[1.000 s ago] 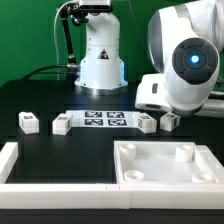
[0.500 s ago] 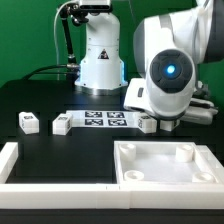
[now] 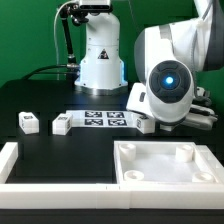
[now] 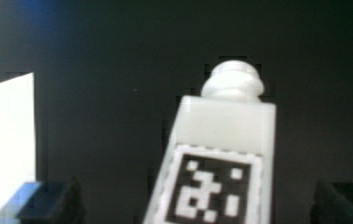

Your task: Assemble square table

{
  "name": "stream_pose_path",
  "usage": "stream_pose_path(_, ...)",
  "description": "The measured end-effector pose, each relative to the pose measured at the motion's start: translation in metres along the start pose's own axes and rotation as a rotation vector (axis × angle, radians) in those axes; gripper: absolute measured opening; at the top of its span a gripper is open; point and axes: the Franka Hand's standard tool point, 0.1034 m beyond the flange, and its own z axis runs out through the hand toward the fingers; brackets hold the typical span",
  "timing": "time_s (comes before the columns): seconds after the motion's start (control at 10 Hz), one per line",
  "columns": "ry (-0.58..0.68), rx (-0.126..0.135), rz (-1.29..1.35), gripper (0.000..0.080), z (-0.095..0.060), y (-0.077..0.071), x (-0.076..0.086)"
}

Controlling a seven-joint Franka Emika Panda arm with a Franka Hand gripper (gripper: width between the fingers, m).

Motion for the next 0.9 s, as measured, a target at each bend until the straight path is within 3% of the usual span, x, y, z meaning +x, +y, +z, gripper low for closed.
stream_pose_path(0.1,0.005,0.001,0.002,0.0649,-0.0021,-0.0013,-0.0004)
stream_pose_path(0.2,0.003,0.0,0.003,0.0562,-0.0011,-0.0004,0.0001)
stream_pose_path(0.3,0.002,0.0,0.003,0.0426,-0.0009,-0.0002,0.0002)
stream_pose_path(0.4,0.002,0.0,0.003,0.0426,-0.0009,-0.0002,0.0002)
stream_pose_path(0.5,0.002,0.0,0.003,0.0286,-0.0009,-0.0002,0.0002)
stream_pose_path(0.9,0.002,0.0,0.003,0.0287,-0.0009,-0.0002,0.0002)
